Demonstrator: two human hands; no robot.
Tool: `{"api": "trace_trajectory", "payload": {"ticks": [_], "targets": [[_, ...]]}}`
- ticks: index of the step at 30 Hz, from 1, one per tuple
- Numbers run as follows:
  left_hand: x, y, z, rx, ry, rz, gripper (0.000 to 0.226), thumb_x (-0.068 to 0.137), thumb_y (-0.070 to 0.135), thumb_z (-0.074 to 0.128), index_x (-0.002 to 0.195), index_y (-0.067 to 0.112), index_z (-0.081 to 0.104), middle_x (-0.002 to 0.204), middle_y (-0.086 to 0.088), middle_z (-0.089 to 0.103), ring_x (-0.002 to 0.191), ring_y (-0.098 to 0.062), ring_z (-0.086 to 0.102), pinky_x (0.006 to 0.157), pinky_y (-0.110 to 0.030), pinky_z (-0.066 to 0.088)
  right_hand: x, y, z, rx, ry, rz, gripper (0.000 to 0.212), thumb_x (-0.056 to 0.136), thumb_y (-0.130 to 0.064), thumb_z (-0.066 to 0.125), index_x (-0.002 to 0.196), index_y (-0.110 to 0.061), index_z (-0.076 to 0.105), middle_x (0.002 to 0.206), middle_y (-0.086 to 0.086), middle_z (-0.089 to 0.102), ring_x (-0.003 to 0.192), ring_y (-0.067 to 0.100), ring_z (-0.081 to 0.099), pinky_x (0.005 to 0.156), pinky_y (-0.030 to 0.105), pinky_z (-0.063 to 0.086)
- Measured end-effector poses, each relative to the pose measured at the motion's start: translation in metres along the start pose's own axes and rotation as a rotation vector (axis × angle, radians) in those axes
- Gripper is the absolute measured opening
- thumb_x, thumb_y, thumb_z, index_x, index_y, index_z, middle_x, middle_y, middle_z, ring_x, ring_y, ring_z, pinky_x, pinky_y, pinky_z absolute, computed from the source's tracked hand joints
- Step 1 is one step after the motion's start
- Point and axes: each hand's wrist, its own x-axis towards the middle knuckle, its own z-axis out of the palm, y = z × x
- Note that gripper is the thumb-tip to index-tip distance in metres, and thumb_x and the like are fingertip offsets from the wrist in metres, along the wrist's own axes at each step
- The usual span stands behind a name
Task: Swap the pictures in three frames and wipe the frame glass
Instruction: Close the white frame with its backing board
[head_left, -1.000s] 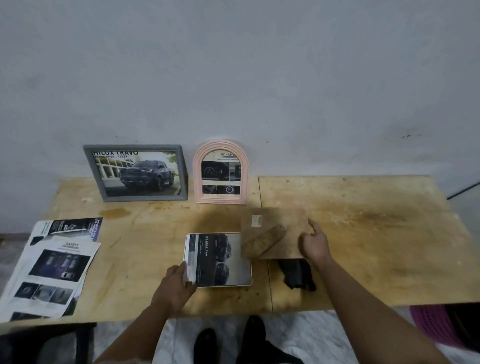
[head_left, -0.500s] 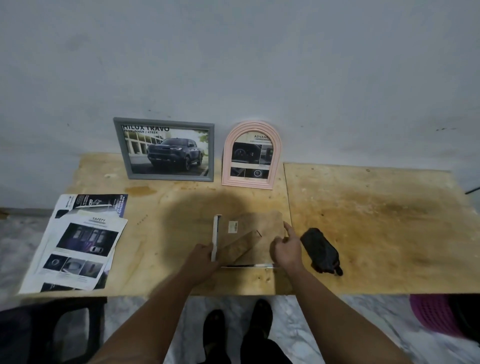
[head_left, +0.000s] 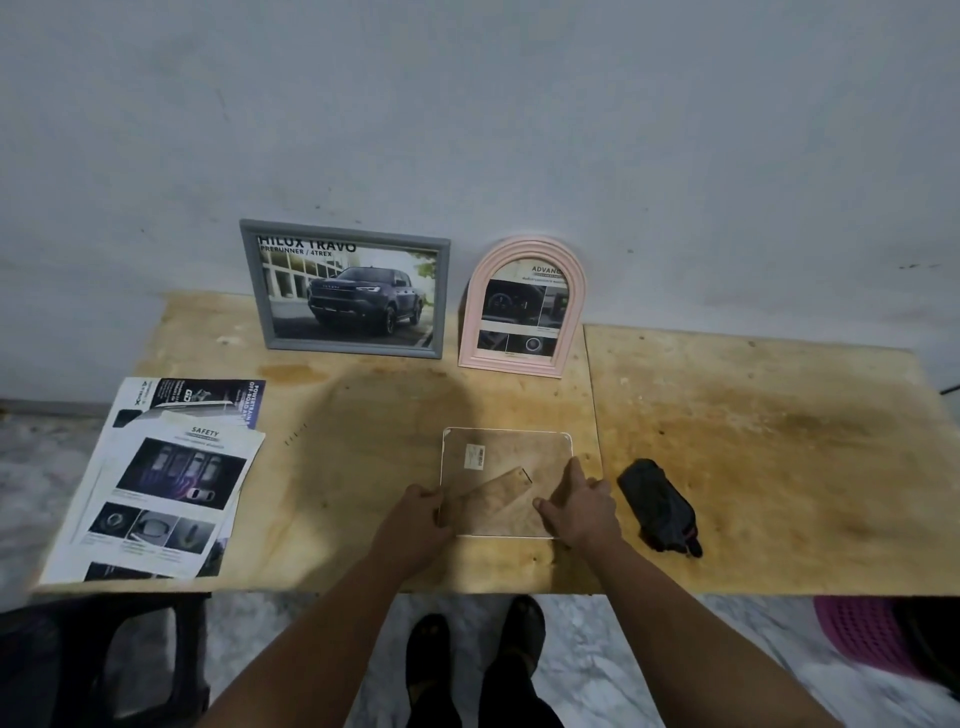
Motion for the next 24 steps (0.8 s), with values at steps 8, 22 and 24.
{"api": "trace_trajectory", "payload": {"ticks": [8,22,24], "targets": [[0.006,-0.003,0.000,0.075,0.129,-0.031,0.046,0.082,0.057,0.065,0.115,0.027,0.056,0.115,0.004,0.050,0.099,-0.024,0.064,0.081,-0.041,0.055,0.001,0.012,0.008,-0.058,0.021,-0.052,0.099,0.088,-0.074,0.054,0.159,-0.041,-0.007,0.149,0.018,0.031,0.121,0.038,0.057,0.087,0.045,0.055],[0.059,-0.029,0.012,0.560,0.212,0.293,0.099,0.086,0.080,0.038,0.163,0.019,0.027,0.169,-0.008,0.027,0.153,-0.040,0.026,0.117,-0.057,0.028,0.033,0.019,-0.014,-0.246,0.046,-0.281,0.106,0.073,-0.082,0.063,0.159,-0.037,0.020,0.150,0.009,0.030,0.132,0.035,0.039,0.102,0.049,0.049],[0.060,-0.031,0.016,0.549,0.263,0.310,0.099,0.088,0.080,0.039,0.164,0.019,0.023,0.171,-0.006,0.023,0.153,-0.039,0.026,0.117,-0.056,0.027,0.036,0.026,-0.008,-0.250,0.102,-0.302,0.108,0.071,-0.087,0.058,0.159,-0.039,0.020,0.147,0.008,0.031,0.130,0.033,0.040,0.100,0.049,0.049]]}}
